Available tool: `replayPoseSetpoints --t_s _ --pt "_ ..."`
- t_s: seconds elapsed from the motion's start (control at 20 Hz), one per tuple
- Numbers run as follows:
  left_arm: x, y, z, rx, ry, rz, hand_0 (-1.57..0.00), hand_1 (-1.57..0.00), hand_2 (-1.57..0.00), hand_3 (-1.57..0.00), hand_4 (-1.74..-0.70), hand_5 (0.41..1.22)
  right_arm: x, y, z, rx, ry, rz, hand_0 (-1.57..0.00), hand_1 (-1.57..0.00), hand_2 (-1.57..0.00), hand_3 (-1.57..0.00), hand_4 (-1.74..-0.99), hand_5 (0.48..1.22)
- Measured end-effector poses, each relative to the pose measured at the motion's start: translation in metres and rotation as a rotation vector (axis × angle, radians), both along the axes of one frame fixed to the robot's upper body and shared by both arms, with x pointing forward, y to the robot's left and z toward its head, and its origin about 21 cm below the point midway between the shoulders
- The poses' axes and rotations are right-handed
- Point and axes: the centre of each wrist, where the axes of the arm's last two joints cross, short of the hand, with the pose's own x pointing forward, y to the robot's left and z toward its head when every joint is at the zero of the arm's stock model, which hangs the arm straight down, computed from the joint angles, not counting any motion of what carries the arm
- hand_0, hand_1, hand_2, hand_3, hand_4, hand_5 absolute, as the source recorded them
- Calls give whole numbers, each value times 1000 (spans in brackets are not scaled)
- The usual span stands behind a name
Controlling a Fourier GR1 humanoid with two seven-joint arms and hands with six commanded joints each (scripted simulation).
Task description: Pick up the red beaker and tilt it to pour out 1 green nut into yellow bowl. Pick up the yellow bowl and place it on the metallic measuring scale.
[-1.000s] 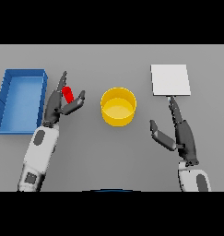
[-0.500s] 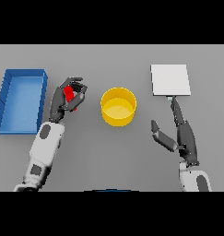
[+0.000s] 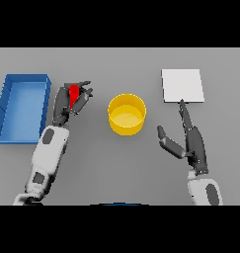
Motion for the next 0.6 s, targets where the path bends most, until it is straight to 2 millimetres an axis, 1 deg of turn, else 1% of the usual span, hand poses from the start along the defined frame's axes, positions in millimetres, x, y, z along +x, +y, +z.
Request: replayPoseSetpoints --t_s 0.05,0.1,0.2,0.25,0.3,0.4,0.45,0.6 --pt "0 3 3 11 -14 1 -1516 -1518 -1518 -1494 -1713 1125 0 -2 0 -11 -10 -2 1 1 1 1 -1141 660" --pt "2 -1 10 29 -21 -11 -1527 -1529 -1528 -1509 -1718 1126 -2 0 -1 -25 -27 -6 1 1 1 1 -1127 659" --pt "4 6 26 90 -58 -38 -1543 -1544 -1544 -1532 -1726 1130 -3 -4 -2 -45 -17 -25 1 1 1 1 -1108 656" --pt "7 4 36 142 -65 -64 -1549 -1549 -1549 -1539 -1729 1134 -3 -3 -1 -49 -26 -23 1 1 1 1 -1103 656" --pt "8 6 45 212 -80 -88 -1553 -1554 -1554 -1546 -1732 1137 -3 -4 1 -55 -37 -16 1 1 1 1 -1101 658" --pt "13 7 62 399 -93 -140 -1559 -1560 -1560 -1555 -1735 1136 -6 -6 -1 -63 -29 -13 1 1 1 1 -1092 661" --pt "14 5 67 464 -98 -166 -1559 -1560 -1560 -1555 -1735 1132 -5 -11 1 -64 -38 -21 1 1 1 1 -1092 663" --pt "13 -4 73 555 -96 -213 -1559 -1560 -1560 -1555 -1735 1128 -7 -8 0 -44 -30 4 1 1 1 1 -1092 665"
